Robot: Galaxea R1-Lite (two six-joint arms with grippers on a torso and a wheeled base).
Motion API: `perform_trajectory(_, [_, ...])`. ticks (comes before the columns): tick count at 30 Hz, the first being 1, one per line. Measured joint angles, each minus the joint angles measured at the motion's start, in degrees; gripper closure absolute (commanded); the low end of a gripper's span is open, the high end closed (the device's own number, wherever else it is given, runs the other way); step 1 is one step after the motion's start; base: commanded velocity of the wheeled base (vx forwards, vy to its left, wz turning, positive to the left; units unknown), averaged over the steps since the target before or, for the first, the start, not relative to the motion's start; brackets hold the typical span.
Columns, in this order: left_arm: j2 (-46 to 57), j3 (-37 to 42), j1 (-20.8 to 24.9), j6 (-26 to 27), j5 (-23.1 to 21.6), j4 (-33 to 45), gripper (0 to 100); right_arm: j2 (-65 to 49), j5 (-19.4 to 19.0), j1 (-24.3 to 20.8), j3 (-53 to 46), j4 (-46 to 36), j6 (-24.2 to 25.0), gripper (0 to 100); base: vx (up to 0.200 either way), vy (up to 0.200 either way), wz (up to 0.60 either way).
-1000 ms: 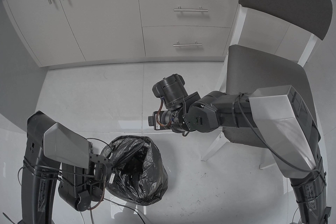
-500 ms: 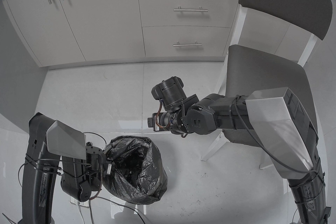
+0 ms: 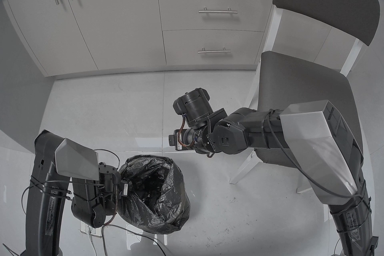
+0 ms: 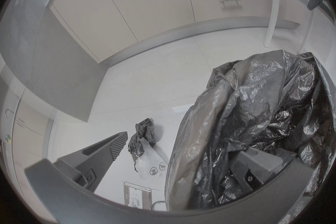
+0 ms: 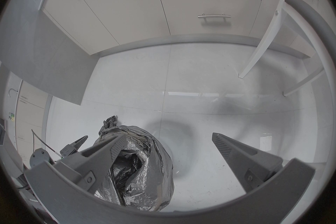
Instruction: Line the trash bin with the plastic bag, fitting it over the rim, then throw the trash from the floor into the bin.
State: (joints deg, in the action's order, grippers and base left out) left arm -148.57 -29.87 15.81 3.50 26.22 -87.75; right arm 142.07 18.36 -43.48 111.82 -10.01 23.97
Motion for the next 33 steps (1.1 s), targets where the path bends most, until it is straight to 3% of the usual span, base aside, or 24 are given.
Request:
perform_trajectory(8, [2.47,4.05,1.55,-2.96,-0.09,-0.02,0,-0.45,-0.05,0.0,-0.24,-0.09,0.0,0,0.0,0.0,0.0])
perform_trajectory(14, [9.16,11.41,7.45,-6.18,-0.04,-0.02,0,-1.02,-0.05,-0.06,-0.52,-0.09,-0.07,0,0.0,0.0,0.0])
perform_trajectory(20, [15.36,13.56,9.74,-6.89,0.07,0.22,0,-1.52,0.38,-0.12,-1.0,-0.11,-0.02,0,0.0,0.0,0.0])
perform_trajectory(23, [18.75,12.35,8.91,-6.78,0.07,2.84,0,-2.46,0.71,-0.15,-1.4,-0.09,0.0,0,0.0,0.0,0.0])
perform_trajectory(33, [29.03,0.13,1.77,-7.35,-1.95,23.21,0,-12.98,-1.18,0.77,-4.27,-0.35,1.87,0,0.0,0.0,0.0])
